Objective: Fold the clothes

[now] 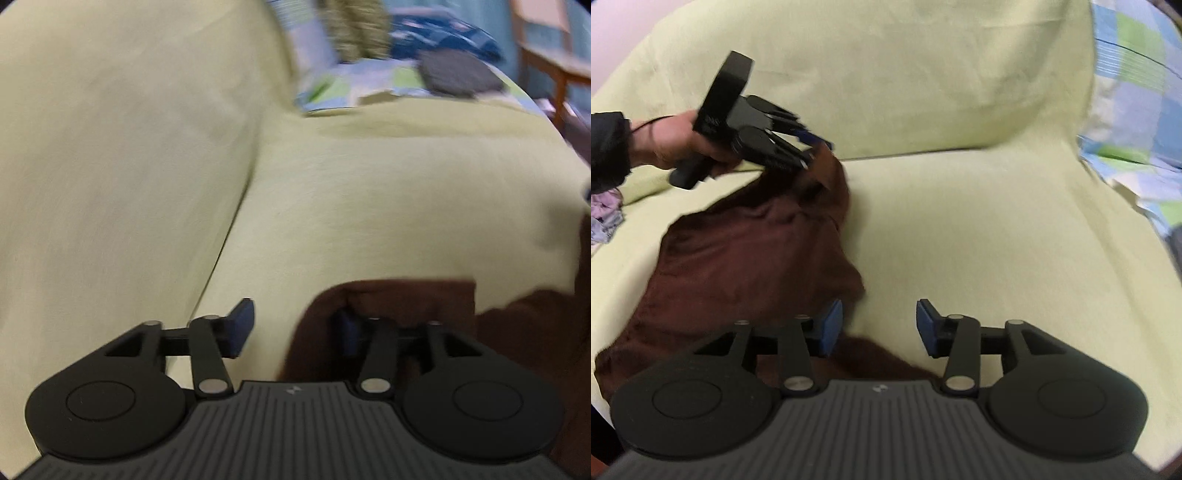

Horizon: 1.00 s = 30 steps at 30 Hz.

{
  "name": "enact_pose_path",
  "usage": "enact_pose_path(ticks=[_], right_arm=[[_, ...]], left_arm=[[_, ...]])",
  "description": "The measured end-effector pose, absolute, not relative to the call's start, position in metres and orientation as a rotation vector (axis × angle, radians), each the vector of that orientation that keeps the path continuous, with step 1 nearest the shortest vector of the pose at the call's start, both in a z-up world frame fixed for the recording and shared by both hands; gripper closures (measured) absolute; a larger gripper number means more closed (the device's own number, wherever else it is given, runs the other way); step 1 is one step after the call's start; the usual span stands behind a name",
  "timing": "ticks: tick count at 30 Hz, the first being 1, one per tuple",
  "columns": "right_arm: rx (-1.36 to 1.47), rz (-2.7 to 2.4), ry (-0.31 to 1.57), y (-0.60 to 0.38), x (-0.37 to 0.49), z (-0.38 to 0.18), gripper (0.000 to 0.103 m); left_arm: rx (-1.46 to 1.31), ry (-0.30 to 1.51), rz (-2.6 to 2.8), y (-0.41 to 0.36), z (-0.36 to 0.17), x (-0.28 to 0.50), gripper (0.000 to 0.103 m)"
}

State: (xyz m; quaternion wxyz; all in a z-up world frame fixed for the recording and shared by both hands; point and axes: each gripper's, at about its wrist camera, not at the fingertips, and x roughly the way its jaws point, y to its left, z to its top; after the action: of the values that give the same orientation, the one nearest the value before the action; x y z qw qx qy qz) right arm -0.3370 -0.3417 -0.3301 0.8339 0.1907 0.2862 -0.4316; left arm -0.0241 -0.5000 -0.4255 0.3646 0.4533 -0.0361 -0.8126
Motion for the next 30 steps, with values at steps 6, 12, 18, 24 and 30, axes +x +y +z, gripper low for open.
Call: enact_pose_path(ticks=[6,12,18,24,30], right_arm=[[0.396,-0.840,0.608,-0.360,-0.306,-0.348,0.053],[0.428,-0.808,0.592,-0.383,-0.285,-0.363,0.053],[0.437,-0.788,0.621,-0.388,-0.280,-0.373,0.053],[0.463,-0.758,0.644,-0.385,-0.283,-0.376,0.053],[0.492,-0.836,0.577,-0.409,-0.286,-0.366,0.053]], left_arm=[[1.294,-0.254,-2.308,-0.490,-0.427,-0.046,0.052],[1.220,-0.013,-2.282,-0.522,-0.423,-0.054,0.101],[1.007,0.137,-1.975,-0.563,-0.428,-0.031,0.097],[1.058,0.191,-1.907,-0.575,-0.441,-0.020,0.062],[1.040,0.177,-1.925,-0.546,-0.422,0.003,0.051]])
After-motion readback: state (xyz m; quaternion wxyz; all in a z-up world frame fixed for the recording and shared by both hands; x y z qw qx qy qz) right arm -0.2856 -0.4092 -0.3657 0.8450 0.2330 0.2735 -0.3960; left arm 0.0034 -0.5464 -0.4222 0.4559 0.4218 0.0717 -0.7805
